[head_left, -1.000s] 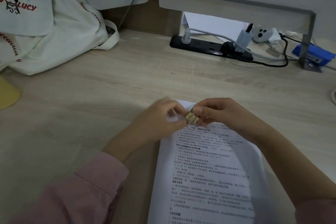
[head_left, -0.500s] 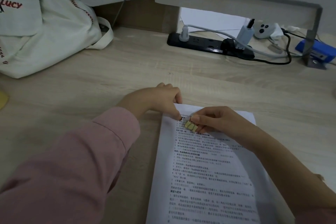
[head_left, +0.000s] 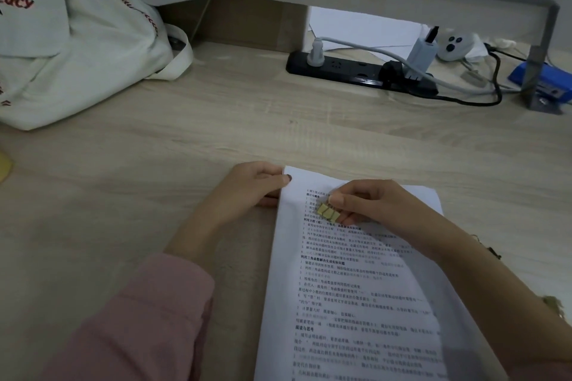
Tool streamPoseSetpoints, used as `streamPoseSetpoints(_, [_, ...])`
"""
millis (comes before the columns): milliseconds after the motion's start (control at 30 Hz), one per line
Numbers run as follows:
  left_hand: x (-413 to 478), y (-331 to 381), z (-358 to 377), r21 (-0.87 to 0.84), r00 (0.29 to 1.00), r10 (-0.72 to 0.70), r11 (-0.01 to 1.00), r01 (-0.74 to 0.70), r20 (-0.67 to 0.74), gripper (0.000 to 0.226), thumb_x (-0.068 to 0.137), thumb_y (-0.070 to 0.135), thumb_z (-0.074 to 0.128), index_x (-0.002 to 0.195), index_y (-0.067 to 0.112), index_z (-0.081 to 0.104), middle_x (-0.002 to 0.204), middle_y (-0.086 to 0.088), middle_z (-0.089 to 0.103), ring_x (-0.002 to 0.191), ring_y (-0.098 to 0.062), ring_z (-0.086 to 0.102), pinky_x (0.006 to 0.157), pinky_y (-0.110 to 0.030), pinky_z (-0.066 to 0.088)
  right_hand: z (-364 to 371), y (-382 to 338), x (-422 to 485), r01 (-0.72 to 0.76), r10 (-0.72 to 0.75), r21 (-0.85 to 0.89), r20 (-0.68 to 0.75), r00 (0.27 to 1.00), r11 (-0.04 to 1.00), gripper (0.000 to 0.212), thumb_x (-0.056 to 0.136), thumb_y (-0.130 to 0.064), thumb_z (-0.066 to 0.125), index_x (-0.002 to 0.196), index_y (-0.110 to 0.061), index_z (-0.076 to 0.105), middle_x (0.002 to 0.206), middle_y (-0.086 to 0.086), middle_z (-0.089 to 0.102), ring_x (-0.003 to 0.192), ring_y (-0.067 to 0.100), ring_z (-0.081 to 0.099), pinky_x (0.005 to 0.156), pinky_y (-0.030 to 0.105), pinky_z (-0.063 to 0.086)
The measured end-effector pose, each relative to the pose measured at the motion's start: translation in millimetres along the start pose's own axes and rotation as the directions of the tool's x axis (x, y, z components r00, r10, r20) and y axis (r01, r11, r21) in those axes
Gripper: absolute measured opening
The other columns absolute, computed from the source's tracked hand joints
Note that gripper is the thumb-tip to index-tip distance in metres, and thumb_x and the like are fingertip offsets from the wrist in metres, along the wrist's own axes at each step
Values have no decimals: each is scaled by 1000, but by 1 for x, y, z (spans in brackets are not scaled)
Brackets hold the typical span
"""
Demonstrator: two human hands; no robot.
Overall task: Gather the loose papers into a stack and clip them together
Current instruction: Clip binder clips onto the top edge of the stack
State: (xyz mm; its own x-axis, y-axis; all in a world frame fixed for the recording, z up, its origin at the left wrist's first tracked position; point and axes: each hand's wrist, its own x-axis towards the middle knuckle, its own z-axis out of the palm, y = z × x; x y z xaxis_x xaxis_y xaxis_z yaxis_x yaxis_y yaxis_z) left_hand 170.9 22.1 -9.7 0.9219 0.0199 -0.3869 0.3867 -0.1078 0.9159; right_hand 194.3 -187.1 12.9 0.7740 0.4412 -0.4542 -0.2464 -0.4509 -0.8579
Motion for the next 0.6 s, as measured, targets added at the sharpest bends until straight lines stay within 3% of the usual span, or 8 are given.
streamPoseSetpoints(200, [-1, -9, 6, -24, 996, 32, 999, -34, -79, 4, 86, 15, 60, 88, 15, 64, 88, -2, 71, 77, -9, 67, 70, -16, 55, 1, -1, 7, 47, -46, 20, -65, 997, 999, 15, 78, -22, 68, 85, -10, 72, 80, 11, 70, 71, 14, 65, 71, 18, 56])
streamPoseSetpoints(367, [0, -13, 8, 31, 989, 92, 996, -89, -114, 6, 88, 15, 58, 89, 12, 64, 92, -3, 71, 82, -10, 66, 68, -14, 54, 1, -18, 27, 210, -239, -194, -142, 961, 958, 7, 79, -22, 69, 77, -15, 69, 80, 9, 73, 68, 11, 65, 66, 13, 50])
streamPoseSetpoints(467, [1, -15, 8, 28, 989, 102, 995, -99, -106, 11, 88, 13, 58, 95, 7, 64, 93, -5, 70, 84, -12, 67, 67, -14, 54, 2, -28, 43, 254, -287, -254, -104, 952, 933, 9, 81, -20, 68, 79, -11, 69, 84, 10, 74, 76, 18, 69, 74, 19, 54])
streamPoseSetpoints(600, [3, -17, 7, 21, 988, 122, 992, -121, -91, 7, 88, 12, 58, 89, 11, 64, 85, 1, 70, 79, -7, 66, 65, -12, 53, -1, -36, 57, 272, -281, -223, -12, 960, 936, 12, 81, -14, 68, 83, -3, 68, 76, 4, 71, 67, 6, 65, 67, 12, 53])
